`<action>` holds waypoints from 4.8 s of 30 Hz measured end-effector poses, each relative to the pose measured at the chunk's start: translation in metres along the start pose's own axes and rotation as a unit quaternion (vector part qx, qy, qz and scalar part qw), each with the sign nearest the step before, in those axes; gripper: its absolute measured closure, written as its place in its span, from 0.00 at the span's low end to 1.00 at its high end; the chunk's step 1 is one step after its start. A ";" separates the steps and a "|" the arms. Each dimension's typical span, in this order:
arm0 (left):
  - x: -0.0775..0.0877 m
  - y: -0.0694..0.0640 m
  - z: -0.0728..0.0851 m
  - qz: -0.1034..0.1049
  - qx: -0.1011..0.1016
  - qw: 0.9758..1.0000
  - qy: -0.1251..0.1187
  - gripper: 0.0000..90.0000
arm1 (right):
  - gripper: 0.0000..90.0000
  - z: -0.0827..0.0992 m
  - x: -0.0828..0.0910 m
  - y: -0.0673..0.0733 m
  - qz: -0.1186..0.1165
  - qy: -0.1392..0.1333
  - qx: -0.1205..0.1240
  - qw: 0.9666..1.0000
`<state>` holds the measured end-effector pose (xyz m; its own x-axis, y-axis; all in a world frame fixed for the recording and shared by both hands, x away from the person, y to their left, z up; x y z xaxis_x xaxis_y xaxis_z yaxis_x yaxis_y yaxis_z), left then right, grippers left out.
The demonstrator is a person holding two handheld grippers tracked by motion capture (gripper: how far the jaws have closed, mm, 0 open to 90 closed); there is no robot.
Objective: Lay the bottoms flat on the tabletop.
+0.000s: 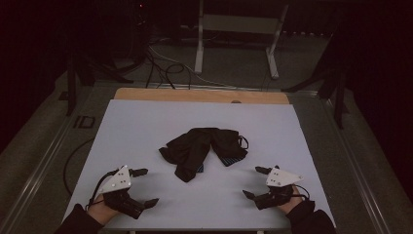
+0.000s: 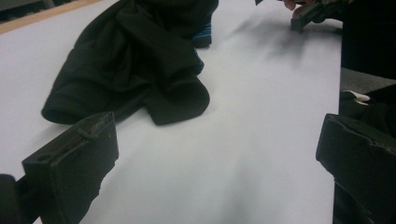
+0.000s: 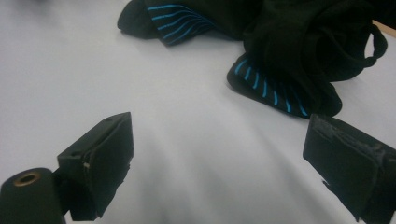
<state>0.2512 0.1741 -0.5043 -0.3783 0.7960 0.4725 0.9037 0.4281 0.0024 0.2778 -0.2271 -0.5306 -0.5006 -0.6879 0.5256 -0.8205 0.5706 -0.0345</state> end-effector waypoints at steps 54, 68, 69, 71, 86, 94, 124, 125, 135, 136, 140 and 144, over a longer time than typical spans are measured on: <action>0.010 0.003 -0.040 0.042 -0.032 0.999 -0.011 0.00 | 0.10 -0.085 0.027 0.001 -0.005 -0.021 0.017 1.000; 0.012 0.013 -0.058 0.030 -0.037 0.999 -0.022 0.00 | 0.10 -0.117 0.006 0.001 -0.011 -0.047 0.019 0.999; 0.012 0.014 -0.059 0.029 -0.038 0.999 -0.023 0.00 | 0.10 -0.119 0.003 0.001 -0.012 -0.048 0.020 0.999; 0.012 0.016 -0.062 0.025 -0.038 0.999 -0.026 0.00 | 0.10 -0.122 -0.001 0.002 -0.010 -0.047 0.021 0.999; -0.002 0.036 -0.069 0.008 -0.023 0.999 -0.029 0.00 | 0.10 -0.131 -0.040 0.014 -0.050 -0.052 -0.001 0.997; -0.017 0.046 -0.066 0.005 -0.009 1.000 -0.021 0.00 | 0.10 -0.122 -0.065 0.023 -0.064 -0.033 -0.011 0.997; -0.075 0.105 -0.008 -0.056 0.031 0.992 0.105 0.15 | 0.41 -0.066 -0.135 0.044 -0.026 0.079 -0.013 0.996; -0.076 0.107 -0.006 -0.057 0.034 0.992 0.109 0.18 | 0.44 -0.064 -0.136 0.045 -0.026 0.082 -0.014 0.996; -0.088 0.118 0.004 -0.051 0.048 0.989 0.132 0.49 | 0.73 -0.063 -0.142 0.042 0.000 0.085 -0.015 0.996; -0.089 0.119 0.004 -0.050 0.048 0.989 0.133 0.53 | 0.77 -0.063 -0.142 0.042 0.003 0.086 -0.012 0.996; -0.094 0.119 0.007 -0.050 0.045 0.987 0.149 0.70 | 0.91 -0.063 -0.140 0.040 0.016 0.087 0.021 0.996; -0.096 0.117 0.004 -0.053 0.038 0.987 0.145 0.91 | 0.94 -0.065 -0.136 0.038 0.012 0.087 0.020 0.996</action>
<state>0.3923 0.1498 -0.5528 -0.3861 0.5944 0.7054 0.8404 0.5419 0.0033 0.3325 -0.0829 -0.5482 -0.4671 -0.5847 0.6632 -0.8212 0.5650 -0.0803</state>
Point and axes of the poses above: each handheld gripper's, and its own axes: x roughly backward along the jaws, z roughly out of its underside, y roughly to its left, the point moved 5 cm from there along -x, roughly forward along the jaws, and after that the axes turned 4 degrees about -x, right-handed, at the moved point
